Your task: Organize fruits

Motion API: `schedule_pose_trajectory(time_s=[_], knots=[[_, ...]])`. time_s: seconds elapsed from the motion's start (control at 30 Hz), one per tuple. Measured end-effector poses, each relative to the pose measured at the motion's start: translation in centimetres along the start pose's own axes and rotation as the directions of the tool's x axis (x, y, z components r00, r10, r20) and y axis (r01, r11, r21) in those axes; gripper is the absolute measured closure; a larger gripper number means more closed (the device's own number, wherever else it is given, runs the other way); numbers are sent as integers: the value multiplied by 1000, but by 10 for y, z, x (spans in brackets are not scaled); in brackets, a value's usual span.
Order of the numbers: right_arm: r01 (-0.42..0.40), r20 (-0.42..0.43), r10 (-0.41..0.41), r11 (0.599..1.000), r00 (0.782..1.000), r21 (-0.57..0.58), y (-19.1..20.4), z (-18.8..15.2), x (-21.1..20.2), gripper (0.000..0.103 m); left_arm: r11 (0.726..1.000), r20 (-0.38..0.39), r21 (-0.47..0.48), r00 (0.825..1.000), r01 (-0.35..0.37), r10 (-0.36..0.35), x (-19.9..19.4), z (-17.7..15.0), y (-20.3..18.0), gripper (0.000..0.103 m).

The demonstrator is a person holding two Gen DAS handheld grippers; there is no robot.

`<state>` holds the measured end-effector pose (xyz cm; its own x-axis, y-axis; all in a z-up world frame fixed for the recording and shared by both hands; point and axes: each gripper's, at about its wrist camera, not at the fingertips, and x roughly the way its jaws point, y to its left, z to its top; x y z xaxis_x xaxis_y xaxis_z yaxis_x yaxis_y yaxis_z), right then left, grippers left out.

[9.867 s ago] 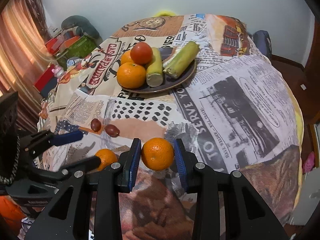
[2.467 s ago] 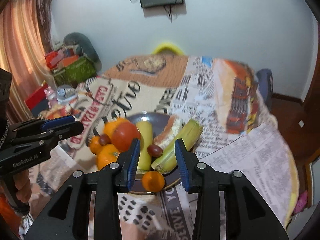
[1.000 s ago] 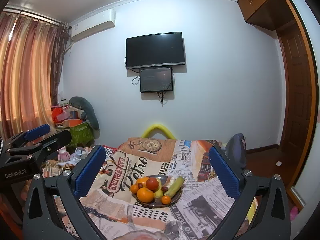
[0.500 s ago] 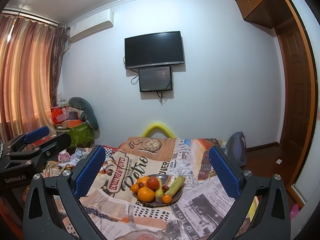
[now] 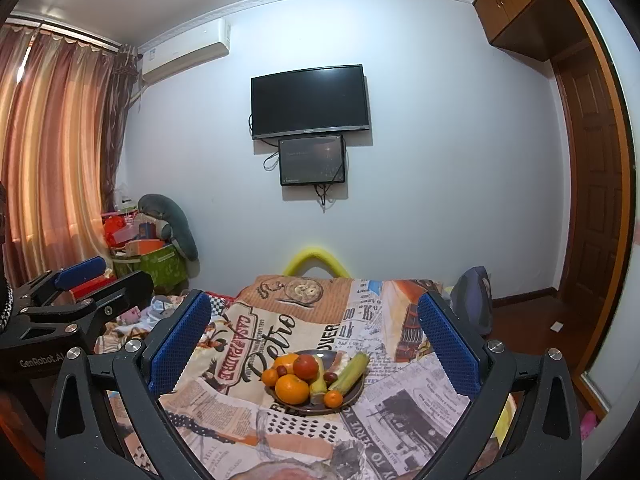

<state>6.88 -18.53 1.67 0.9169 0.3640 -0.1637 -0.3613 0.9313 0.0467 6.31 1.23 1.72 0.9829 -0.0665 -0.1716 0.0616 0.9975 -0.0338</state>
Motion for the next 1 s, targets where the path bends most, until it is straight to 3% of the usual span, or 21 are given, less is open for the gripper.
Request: schedule_pose_trajectory(time_s=[1.0], knots=[[0, -6, 0, 1000, 1000, -5, 1, 2, 1, 0, 999, -16, 2, 999, 37, -37, 0, -3, 0, 0]])
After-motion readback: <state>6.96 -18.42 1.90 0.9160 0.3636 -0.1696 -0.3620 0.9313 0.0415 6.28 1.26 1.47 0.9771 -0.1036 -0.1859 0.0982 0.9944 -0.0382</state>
